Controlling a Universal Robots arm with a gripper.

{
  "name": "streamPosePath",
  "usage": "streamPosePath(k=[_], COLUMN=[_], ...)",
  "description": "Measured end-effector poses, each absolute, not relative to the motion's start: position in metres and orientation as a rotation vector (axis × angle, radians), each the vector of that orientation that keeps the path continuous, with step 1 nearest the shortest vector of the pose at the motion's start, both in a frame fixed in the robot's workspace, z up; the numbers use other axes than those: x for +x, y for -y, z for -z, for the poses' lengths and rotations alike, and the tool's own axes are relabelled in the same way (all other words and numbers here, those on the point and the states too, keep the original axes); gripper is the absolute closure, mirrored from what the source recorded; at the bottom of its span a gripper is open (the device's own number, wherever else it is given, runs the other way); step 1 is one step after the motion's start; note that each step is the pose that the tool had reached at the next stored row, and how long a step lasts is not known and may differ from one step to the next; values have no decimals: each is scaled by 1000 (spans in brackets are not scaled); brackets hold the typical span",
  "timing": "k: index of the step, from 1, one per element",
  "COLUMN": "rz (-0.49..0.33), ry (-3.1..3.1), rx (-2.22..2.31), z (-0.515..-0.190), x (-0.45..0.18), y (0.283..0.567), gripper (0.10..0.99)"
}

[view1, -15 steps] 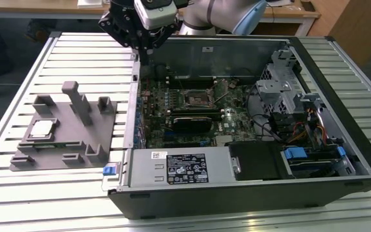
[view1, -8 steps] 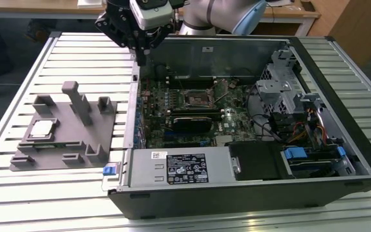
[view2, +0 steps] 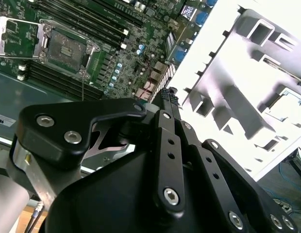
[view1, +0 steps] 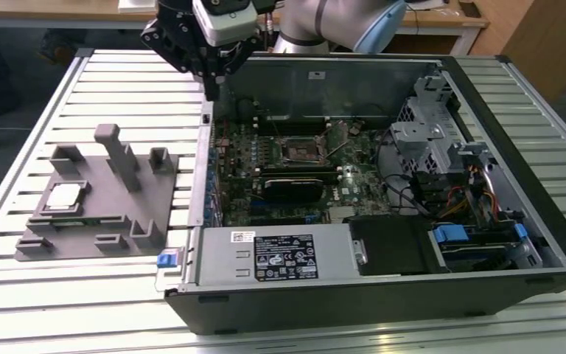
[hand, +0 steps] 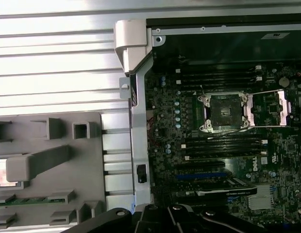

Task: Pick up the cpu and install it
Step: 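Reach for the cpu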

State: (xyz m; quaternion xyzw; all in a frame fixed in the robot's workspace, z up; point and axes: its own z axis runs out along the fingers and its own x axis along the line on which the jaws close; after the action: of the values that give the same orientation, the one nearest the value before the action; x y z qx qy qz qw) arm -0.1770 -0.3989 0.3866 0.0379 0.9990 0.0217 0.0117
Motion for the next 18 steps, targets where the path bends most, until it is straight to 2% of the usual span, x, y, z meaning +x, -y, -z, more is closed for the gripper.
streamPosePath(k=[18], rz=[-68], ry=[-3115], rx=[118], z=[-384], x=[-199], y=[399], gripper=[980])
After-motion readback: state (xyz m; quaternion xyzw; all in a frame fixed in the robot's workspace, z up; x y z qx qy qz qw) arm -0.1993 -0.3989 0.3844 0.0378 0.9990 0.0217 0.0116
